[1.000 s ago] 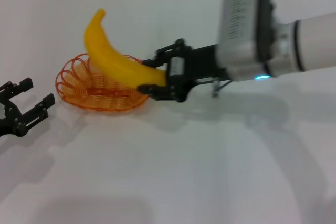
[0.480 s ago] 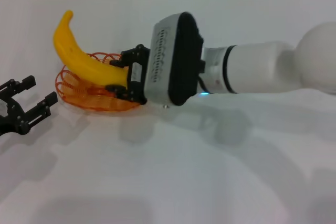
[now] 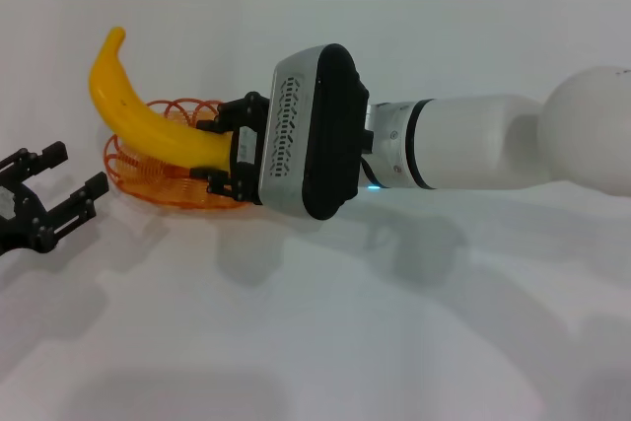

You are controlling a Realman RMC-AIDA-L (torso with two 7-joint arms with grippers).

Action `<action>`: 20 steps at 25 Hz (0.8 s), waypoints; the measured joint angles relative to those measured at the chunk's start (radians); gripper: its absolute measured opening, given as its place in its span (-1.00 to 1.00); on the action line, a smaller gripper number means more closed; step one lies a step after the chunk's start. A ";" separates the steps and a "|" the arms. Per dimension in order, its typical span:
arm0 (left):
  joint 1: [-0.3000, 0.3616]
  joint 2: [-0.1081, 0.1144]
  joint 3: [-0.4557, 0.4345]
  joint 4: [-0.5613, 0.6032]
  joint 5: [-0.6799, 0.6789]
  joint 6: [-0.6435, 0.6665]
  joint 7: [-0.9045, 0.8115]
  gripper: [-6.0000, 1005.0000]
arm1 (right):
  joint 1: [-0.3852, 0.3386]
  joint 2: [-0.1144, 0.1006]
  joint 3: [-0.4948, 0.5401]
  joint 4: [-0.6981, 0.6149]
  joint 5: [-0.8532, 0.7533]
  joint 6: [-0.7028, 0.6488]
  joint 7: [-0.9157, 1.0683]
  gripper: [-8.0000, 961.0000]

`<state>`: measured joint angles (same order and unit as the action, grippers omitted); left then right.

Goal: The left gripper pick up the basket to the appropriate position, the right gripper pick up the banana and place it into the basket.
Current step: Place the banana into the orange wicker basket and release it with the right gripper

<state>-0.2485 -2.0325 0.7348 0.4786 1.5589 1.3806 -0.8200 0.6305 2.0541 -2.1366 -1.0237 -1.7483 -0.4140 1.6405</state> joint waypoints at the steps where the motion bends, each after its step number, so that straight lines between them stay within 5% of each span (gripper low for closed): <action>1: 0.000 0.000 0.000 0.000 0.000 0.000 0.000 0.30 | 0.000 0.000 0.000 0.000 0.000 0.000 0.000 0.03; 5: 0.000 0.000 0.001 0.000 -0.001 0.000 -0.001 0.30 | 0.002 -0.001 -0.001 0.005 0.000 -0.002 0.000 0.03; 12: 0.002 0.000 -0.001 0.000 -0.001 0.000 0.000 0.30 | -0.046 -0.009 0.031 -0.055 0.000 -0.048 0.000 0.55; 20: 0.006 0.000 -0.003 -0.001 -0.002 0.000 0.001 0.30 | -0.138 -0.012 0.297 -0.113 0.001 -0.382 -0.074 0.75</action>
<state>-0.2425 -2.0325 0.7318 0.4771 1.5567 1.3806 -0.8192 0.4922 2.0424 -1.8400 -1.1363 -1.7471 -0.7960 1.5669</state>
